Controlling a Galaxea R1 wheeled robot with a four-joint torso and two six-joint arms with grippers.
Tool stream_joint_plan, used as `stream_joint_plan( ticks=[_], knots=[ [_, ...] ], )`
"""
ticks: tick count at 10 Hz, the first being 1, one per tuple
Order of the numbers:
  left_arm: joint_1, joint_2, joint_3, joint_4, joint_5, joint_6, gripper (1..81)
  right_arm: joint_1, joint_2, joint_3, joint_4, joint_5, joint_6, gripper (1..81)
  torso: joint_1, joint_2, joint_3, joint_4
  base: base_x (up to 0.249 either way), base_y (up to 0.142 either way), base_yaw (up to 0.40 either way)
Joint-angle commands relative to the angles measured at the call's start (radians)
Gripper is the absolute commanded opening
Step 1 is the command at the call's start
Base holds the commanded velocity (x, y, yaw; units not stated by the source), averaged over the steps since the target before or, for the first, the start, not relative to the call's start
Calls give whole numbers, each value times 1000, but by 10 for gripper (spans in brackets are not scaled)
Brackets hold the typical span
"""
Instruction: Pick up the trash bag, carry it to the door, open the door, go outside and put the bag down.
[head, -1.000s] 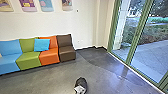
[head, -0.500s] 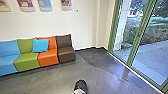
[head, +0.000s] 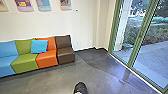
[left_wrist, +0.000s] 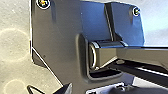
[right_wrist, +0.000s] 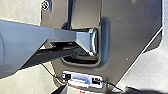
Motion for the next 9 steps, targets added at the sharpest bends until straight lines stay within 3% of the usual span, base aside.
stream_joint_plan(
  ticks=[1,9],
  knots=[
    [-30,-5,4,-6,60,3,811,17,-12,7,1,-62,-5,811,0,0,0,0,133,0,0],
    [-30,-5,4,-6,60,3,811,17,-14,6,-2,-63,-3,811,0,0,0,0,133,0,0]
  ],
)
